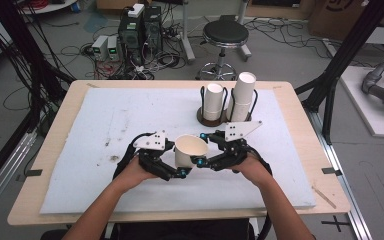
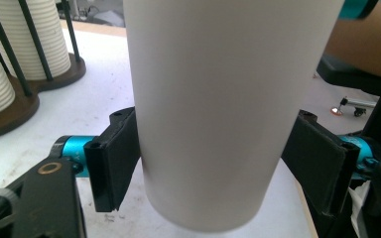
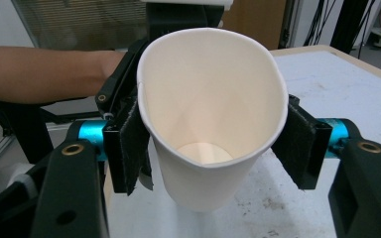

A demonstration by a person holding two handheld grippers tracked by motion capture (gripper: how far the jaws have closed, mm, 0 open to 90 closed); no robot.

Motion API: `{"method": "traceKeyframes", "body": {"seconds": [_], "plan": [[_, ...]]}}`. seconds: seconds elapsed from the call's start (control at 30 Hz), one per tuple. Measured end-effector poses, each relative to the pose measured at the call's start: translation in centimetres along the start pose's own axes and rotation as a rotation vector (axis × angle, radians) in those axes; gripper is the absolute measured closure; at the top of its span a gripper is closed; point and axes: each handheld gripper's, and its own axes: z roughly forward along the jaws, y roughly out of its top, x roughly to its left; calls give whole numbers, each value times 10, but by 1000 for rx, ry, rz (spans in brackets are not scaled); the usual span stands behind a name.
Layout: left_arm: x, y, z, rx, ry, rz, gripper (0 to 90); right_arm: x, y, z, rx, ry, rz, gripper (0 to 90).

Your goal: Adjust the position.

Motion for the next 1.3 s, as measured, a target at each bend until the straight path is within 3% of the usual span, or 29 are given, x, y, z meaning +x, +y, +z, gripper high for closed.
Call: {"method": "traceKeyframes", "body": {"seconds": [0.07, 0.2, 0.37, 0.47, 0.6, 0.8, 0.93, 1.17, 1.27, 1.3], "plan": [[0, 0, -1, -5, -3, 17, 350, -1, 1, -1, -9, 3, -4, 377], [-1, 1, -1, -10, -11, 23, 357, 1, 2, -1, -18, 10, 0, 371], [-1, 2, -2, -31, -10, 32, 352, 1, 2, 1, -49, 21, 25, 310], [-1, 2, -3, -43, -7, 27, 351, 2, 1, 2, -67, 16, 49, 229], [-2, 3, -3, -66, -7, 22, 350, 1, 0, 4, -98, 8, 65, 211], [-2, 3, -3, -88, -5, 19, 349, 1, -4, 9, -138, 14, 86, 212], [-3, 3, -2, -86, -6, 25, 348, 2, -5, 14, -135, 18, 85, 220], [-2, 2, -2, -92, -5, 9, 349, 2, -5, 14, -130, 26, 62, 324], [-2, 2, -2, -83, 14, 14, 335, 2, -5, 13, -120, 9, 43, 339], [-1, 1, -2, -70, 38, 5, 306, 2, -5, 13, -115, 1, 37, 343]]}}
